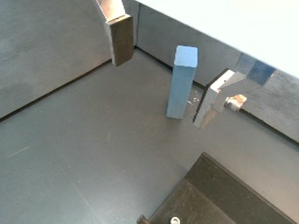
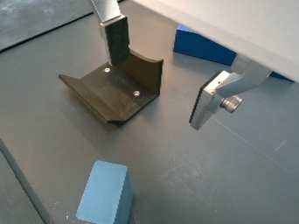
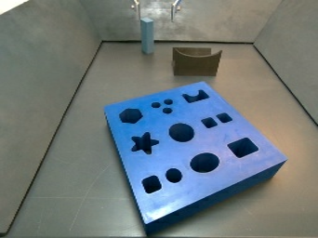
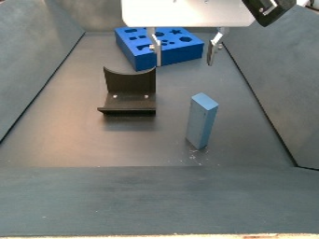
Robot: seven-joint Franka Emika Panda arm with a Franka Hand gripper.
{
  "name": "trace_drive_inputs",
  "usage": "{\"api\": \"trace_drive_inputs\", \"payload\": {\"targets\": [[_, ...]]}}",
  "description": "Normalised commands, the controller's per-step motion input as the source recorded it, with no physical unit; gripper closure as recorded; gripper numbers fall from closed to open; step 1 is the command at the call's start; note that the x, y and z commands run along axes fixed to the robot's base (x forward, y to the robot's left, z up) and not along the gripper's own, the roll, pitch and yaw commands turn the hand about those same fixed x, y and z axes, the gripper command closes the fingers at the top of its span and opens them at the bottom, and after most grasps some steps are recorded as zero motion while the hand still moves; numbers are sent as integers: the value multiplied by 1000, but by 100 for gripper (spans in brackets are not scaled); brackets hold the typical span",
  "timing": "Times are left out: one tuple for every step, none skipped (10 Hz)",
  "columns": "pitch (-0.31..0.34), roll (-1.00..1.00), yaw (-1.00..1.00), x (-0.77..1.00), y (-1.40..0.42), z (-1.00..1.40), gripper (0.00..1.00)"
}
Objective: Pick up the rectangle object. Move up. Move to above the board. Insert the rectangle object.
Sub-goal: Pick up the rectangle object.
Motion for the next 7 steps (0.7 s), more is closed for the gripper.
{"api": "trace_drive_inputs", "payload": {"targets": [[-174, -829, 29, -154, 777, 0, 0], [0, -546, 289, 0, 671, 0, 0], [0, -537, 506, -194, 543, -29, 0], [0, -451, 714, -369, 457, -103, 0], [0, -186, 206, -86, 151, -54, 0], [0, 0, 0, 0, 0, -63, 0], [49, -189, 751, -51, 189, -237, 0]]}}
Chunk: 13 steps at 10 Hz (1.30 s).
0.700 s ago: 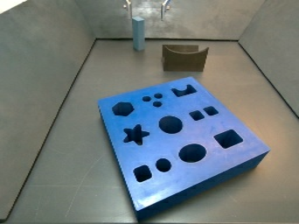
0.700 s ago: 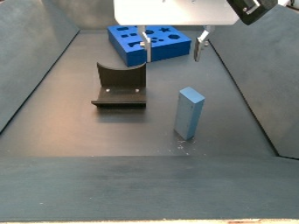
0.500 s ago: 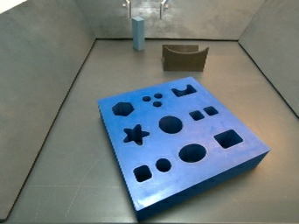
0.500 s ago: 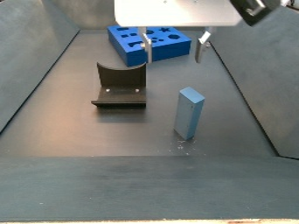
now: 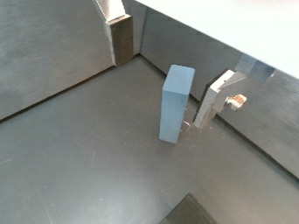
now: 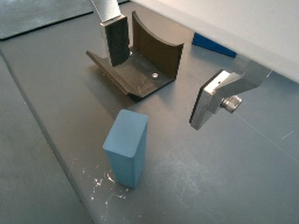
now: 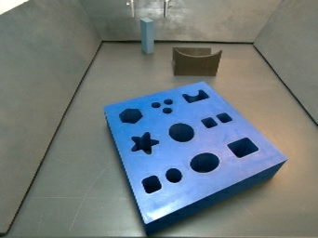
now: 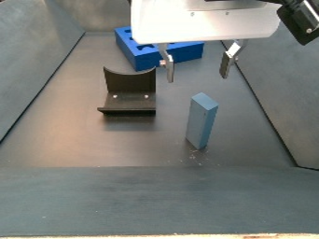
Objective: Pick up the rectangle object. Move up. Move to above the board. Insert the rectangle object.
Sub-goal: Pick up the rectangle object.
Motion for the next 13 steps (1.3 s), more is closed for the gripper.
{"api": "trace_drive_inputs", "payload": {"targets": [[0, -160, 1000, -134, 63, -443, 0], [0, -149, 1000, -120, 51, -451, 0], [0, -54, 694, 0, 386, -189, 0], [0, -6, 0, 0, 0, -11, 0], [14, -383, 31, 97, 140, -163, 0], [114, -600, 74, 194, 311, -226, 0], [0, -100, 0, 0, 31, -17, 0], [0, -3, 0, 0, 0, -63, 0], [-171, -220, 11, -40, 54, -686, 0], [-109, 0, 54, -114, 0, -1000, 0], [-131, 0, 69, -126, 17, -1000, 0], [51, 0, 0, 0, 0, -31, 0], [0, -60, 6, 0, 51, -54, 0]]}}
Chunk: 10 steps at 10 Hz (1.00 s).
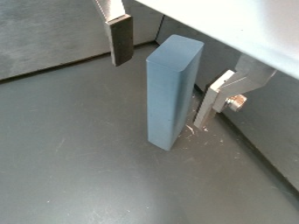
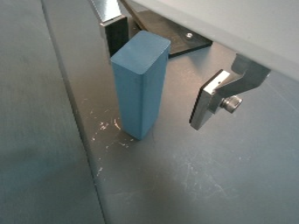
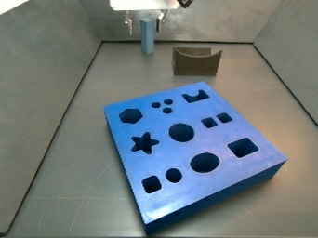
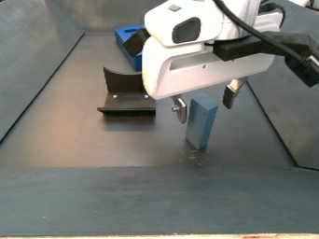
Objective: Pick up the rectangle object. Move up. Move to above the board. Insert the rectangle object.
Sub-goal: Pick up the rectangle object.
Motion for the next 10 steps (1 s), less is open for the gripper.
{"api": "trace_drive_inputs", "payload": {"targets": [[240, -611, 126, 277, 389, -314, 0], [69, -49, 0, 51, 20, 0, 0], [0, -11, 0, 0, 0, 0, 0], [-100, -471, 149, -34, 394, -471, 0], [-231, -306, 131, -263, 420, -751, 0], [0, 66, 0, 0, 0, 0, 0], [0, 0, 0, 0, 0, -23, 0], [-49, 0, 0, -54, -103, -189, 0], [-49, 0, 94, -194, -174, -217, 0], [0, 0, 0, 0, 0, 0, 100]]}}
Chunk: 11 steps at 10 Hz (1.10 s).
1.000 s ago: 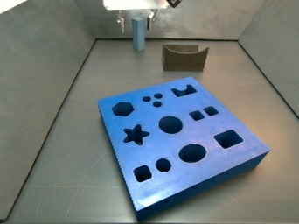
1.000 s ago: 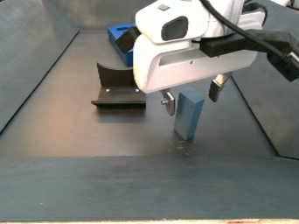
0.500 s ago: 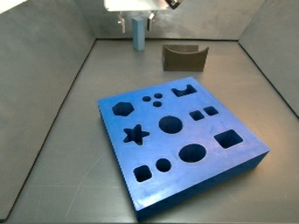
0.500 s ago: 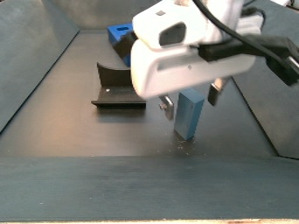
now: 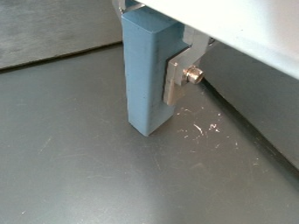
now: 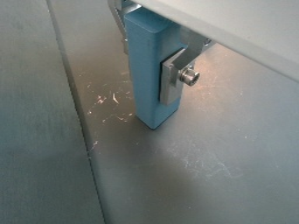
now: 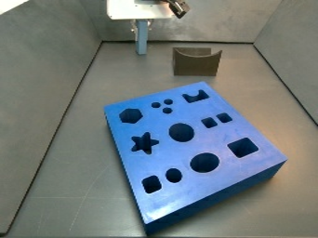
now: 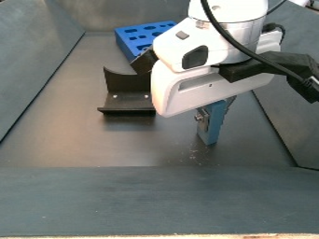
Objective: Pick up the rectangle object. Move up. Move to above the board. Insert the rectangle object.
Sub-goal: Pick up the rectangle object.
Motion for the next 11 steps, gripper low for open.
{"api": "trace_drive_inputs", "payload": {"targets": [[0, -37, 0, 0, 0, 0, 100], [0, -71, 0, 0, 0, 0, 100], [0, -17, 0, 0, 0, 0, 100], [0, -29, 0, 0, 0, 0, 100], [0, -60, 0, 0, 0, 0, 100], [0, -94, 0, 0, 0, -3, 100], [0, -106, 0, 0, 0, -17, 100], [0, -100, 0, 0, 0, -14, 100], [0, -60, 0, 0, 0, 0, 100], [0, 0, 0, 0, -37, -14, 100], [-77, 949, 23, -51, -760, 0, 100]]}}
